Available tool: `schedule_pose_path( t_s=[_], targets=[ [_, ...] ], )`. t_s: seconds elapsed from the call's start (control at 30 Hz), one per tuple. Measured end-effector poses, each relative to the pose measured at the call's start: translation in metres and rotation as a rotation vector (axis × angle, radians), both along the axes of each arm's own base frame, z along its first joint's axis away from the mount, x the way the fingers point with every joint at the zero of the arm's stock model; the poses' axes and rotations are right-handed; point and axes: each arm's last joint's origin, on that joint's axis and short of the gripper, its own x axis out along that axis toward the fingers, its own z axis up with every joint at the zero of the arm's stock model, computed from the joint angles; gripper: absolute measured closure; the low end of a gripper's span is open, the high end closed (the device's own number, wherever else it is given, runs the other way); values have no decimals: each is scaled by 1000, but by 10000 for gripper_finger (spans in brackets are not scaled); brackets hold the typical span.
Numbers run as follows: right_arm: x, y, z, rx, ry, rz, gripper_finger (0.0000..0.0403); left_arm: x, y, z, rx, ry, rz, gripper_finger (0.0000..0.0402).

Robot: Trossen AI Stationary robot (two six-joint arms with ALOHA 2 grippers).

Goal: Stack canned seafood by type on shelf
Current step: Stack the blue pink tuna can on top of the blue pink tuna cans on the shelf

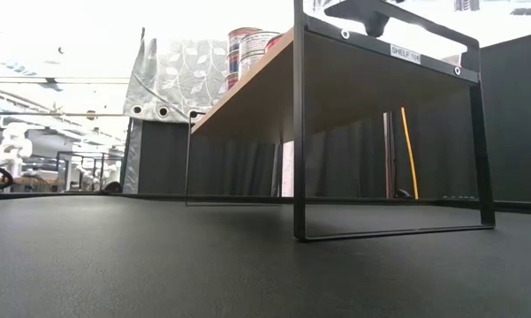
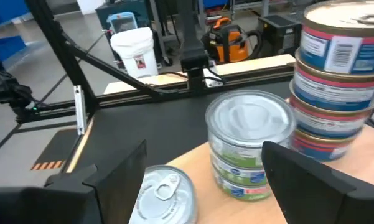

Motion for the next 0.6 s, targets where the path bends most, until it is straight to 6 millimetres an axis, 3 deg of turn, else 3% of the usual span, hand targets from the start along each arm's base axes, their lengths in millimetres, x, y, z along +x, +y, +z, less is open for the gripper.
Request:
schedule_pose_path(
  t_s=[0.2,0.33,0.43,0.6],
  targets=[
    [1,8,5,-1,-48,32,93,-18,12,62,-23,-60,-39,198],
    [0,10,3,-2,-31,43,93,-28,19,85,-107,14,-56,198],
    [-1,12,4,1,-33,63,93,-32,22,88,-249,100,-96,198],
    [-8,13,9,16,-48,127,93,-26,25,62,-430,333,-65,198]
  ],
)
